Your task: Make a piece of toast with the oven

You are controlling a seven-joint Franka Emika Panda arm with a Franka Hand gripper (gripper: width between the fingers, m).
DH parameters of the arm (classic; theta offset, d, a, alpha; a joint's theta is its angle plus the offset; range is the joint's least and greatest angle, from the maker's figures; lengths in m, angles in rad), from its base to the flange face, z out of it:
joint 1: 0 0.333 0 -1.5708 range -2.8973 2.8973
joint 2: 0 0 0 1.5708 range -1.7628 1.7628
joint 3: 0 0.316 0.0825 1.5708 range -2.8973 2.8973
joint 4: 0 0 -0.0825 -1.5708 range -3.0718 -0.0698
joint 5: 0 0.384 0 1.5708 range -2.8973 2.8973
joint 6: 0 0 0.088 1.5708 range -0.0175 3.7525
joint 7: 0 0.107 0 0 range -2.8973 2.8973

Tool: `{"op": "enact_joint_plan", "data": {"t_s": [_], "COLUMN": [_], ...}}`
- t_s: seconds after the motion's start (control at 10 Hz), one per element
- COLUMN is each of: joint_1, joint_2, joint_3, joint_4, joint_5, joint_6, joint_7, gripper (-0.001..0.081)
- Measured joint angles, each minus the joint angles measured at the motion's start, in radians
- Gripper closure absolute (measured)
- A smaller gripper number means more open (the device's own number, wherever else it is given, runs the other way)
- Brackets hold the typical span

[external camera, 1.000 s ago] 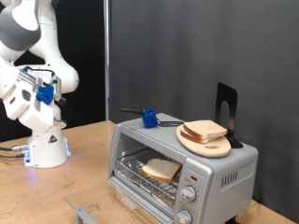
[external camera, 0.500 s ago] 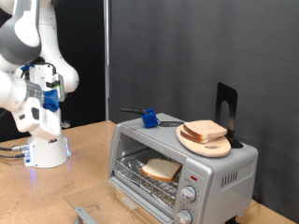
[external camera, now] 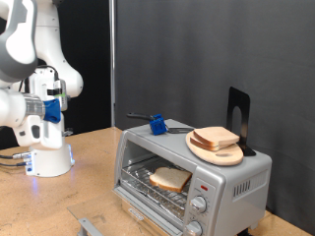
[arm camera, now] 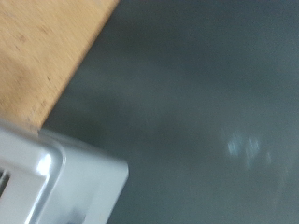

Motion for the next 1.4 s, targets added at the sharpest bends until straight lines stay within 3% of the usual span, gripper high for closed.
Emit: {"op": "enact_joint_plan", "data": {"t_s": [0.2,0.5,0.6,0.7,0.9,1.0,1.4], "joint_1": [-0.040,-0.076,-0.076,-0.076,-0.075,-0.075,-0.074], "joint_2": [0.092,0.203,0.202,0.205,0.234,0.257,0.407], "joint_3": [-0.048,-0.081,-0.079,-0.079,-0.077,-0.075,-0.060], "joint_4": [0.055,0.140,0.138,0.137,0.154,0.181,0.411], "joint_5": [0.077,0.118,0.117,0.162,0.361,0.398,0.323], "joint_6": [-0.108,-0.114,-0.117,-0.115,-0.080,-0.067,-0.122], "joint_7": [0.099,0.121,0.120,0.124,0.225,0.275,0.335], "gripper": [-0.0002,-0.0002,-0.0002,-0.0002,-0.0002,-0.0002,-0.0002]}}
